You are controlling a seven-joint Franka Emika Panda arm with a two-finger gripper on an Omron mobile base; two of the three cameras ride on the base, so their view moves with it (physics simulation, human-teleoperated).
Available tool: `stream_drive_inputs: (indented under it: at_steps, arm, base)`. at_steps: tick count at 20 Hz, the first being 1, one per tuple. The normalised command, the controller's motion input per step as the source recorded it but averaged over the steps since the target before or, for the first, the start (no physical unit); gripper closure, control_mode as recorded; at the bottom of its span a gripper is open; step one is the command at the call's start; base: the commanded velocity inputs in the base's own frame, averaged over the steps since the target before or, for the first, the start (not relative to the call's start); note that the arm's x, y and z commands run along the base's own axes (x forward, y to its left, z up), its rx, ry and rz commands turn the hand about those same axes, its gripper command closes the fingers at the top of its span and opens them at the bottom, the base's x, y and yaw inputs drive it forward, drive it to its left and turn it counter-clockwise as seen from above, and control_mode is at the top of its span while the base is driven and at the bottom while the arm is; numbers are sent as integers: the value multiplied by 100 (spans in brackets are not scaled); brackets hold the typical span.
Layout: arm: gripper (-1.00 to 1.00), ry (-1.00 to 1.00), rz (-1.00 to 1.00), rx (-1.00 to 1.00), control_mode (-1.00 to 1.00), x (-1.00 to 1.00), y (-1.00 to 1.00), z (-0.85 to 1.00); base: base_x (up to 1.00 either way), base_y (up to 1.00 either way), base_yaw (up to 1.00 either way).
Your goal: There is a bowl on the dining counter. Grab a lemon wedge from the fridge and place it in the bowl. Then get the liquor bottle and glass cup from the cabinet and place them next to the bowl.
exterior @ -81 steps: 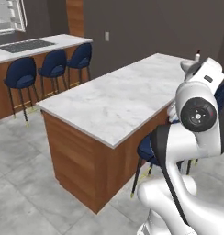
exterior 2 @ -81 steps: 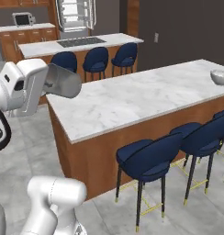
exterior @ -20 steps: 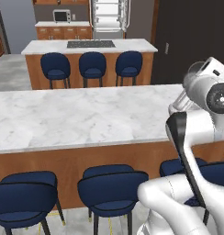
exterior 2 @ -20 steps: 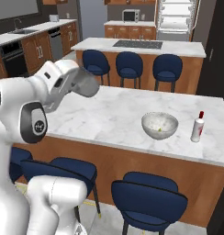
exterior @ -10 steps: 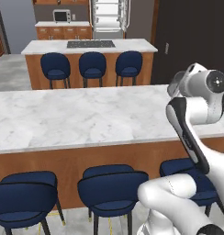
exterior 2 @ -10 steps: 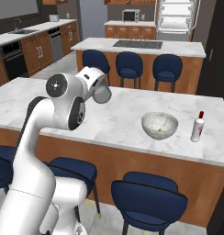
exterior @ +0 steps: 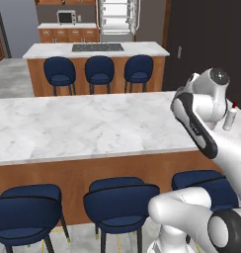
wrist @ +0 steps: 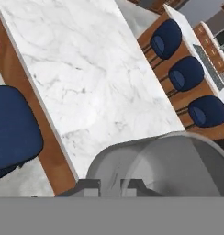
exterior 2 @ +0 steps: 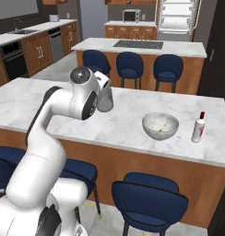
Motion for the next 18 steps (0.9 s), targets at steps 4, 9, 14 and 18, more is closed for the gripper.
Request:
stream_drive_inputs:
  at_steps: [4,9,14,18]
  arm:
    - [100,20,2,-5,-100,12,-1,-42]
    - [100,7,0,-3,-100,20,0,-24]
    - [100,7,0,-1,-100,21,0,-29]
    - [100,5,0,0,-100,21,-1,-34]
  base:
    - [0,0,0]
    - [0,0,0]
    - [0,0,0]
    - [0,0,0]
